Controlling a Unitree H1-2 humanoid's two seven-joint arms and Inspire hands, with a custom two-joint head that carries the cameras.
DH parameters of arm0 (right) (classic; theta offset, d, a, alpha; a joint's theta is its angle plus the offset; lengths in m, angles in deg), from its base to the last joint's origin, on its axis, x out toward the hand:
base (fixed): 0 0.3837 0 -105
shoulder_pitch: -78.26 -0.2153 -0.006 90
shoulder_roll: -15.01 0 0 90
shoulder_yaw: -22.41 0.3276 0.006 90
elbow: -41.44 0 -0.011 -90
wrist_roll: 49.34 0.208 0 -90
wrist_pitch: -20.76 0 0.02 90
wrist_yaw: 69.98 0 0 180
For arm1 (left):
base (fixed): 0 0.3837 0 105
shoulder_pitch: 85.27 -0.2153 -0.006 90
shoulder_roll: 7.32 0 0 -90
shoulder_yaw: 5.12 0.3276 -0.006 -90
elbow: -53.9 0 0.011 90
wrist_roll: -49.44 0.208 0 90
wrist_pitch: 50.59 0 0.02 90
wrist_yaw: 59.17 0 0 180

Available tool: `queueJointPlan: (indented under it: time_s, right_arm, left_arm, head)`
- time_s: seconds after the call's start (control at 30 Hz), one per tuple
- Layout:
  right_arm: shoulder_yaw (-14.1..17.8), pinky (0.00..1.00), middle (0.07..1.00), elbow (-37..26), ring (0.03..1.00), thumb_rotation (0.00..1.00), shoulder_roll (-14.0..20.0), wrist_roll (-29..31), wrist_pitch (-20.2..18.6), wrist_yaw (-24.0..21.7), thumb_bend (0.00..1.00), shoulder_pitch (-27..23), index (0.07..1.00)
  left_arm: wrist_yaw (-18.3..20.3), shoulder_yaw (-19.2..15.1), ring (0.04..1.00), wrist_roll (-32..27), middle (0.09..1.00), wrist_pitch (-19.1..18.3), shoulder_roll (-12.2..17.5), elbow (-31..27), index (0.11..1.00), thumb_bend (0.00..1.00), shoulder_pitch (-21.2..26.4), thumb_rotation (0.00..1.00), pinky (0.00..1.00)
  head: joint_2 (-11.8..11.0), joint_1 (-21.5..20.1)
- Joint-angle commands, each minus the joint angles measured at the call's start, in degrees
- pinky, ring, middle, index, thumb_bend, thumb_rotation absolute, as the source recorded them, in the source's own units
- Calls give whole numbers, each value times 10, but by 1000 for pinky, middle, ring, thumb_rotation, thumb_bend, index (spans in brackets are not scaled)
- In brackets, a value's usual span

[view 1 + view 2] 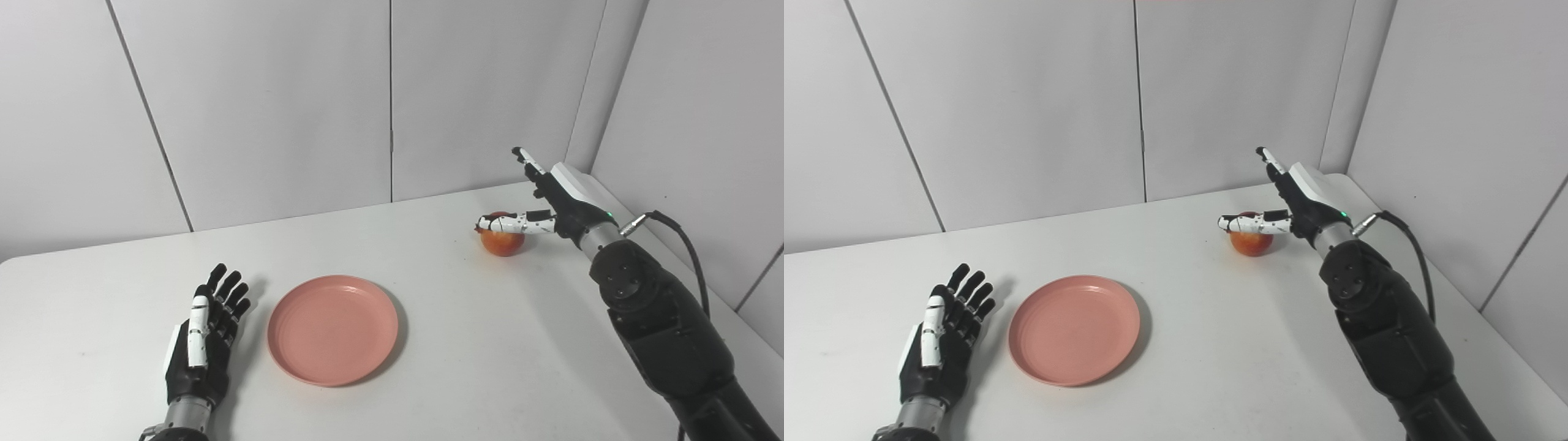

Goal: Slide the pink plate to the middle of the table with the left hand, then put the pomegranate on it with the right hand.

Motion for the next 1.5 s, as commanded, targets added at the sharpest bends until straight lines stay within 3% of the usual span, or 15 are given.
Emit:
queueJointPlan:
  time_s: [0.0, 0.27, 0.53, 1.0, 1.47]
  right_arm:
    - [1, 801, 978, 4, 923, 549, 19, -6, 7, 5, 1000, -35, 988]
    - [-13, 819, 969, 68, 921, 504, 20, -4, 26, 10, 1000, -50, 989]
    - [-29, 852, 970, 102, 937, 478, 19, -9, 29, 11, 1000, -63, 977]
    - [-49, 851, 959, 171, 933, 449, 15, -10, 66, 29, 1000, -87, 963]
    - [-60, 837, 940, 221, 915, 432, 10, -13, 61, 32, 1000, -114, 936]
  left_arm:
    - [4, -2, 930, 1, 934, -10, 9, 23, 923, 385, -10, 1000, 944]
    - [3, -1, 930, 1, 933, -11, 10, 22, 921, 389, -10, 1000, 942]
    - [6, -2, 927, -1, 931, -12, 12, 20, 920, 391, -11, 1000, 942]
    - [8, -3, 927, -6, 930, -23, 13, 10, 922, 392, -15, 1000, 940]
    - [13, -3, 930, -11, 933, -25, 19, 7, 923, 394, -16, 1000, 946]
  head:
    - [0, 0]
    - [1, -1]
    - [4, -3]
    - [7, -1]
    - [12, 1]
